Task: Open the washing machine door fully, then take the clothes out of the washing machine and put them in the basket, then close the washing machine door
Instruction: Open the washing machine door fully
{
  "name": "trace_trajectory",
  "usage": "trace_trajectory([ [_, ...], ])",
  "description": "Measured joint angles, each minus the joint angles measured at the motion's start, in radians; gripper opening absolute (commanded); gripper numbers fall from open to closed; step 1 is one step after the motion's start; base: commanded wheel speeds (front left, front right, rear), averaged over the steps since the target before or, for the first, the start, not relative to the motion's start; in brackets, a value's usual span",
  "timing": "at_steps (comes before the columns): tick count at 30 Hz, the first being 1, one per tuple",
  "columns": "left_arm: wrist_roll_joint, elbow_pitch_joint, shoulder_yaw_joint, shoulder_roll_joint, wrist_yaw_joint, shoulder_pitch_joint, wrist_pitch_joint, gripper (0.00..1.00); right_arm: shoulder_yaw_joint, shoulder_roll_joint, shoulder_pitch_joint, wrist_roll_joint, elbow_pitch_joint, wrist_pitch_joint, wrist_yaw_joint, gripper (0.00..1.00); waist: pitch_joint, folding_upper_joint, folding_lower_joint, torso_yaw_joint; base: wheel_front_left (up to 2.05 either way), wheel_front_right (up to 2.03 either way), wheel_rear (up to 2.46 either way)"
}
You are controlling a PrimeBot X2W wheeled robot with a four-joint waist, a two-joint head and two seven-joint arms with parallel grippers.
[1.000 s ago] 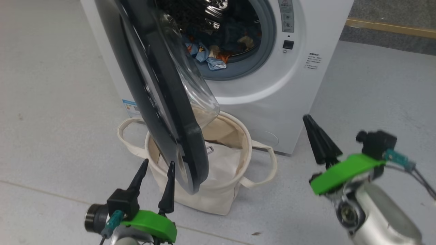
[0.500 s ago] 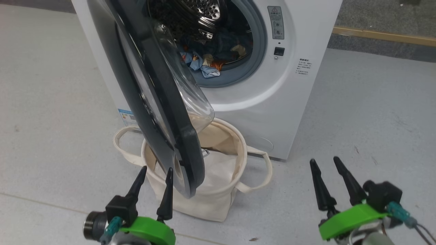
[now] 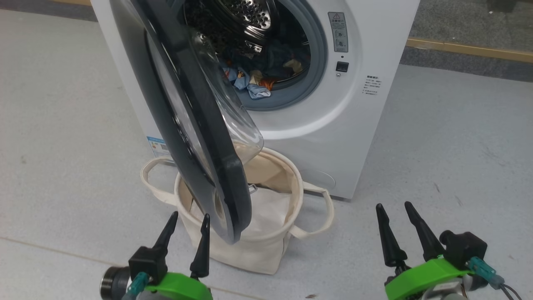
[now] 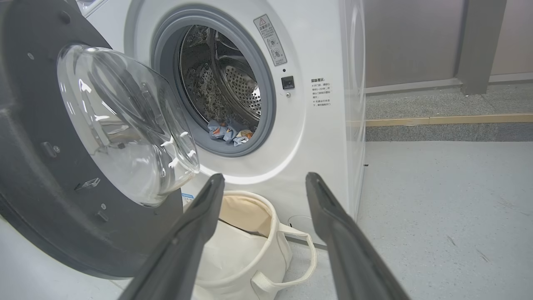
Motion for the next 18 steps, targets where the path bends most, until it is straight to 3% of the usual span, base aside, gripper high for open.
trace_trajectory([
  [18,-0.003,-0.038,0.033,0.016,0.001,-0.004,0.000,1.00,-0.004,0.014,0.000,0.007,-0.011,0.000,0.000,1.00,0.027,0.0000,0.0000,0.015,0.00,0.00,0.00],
])
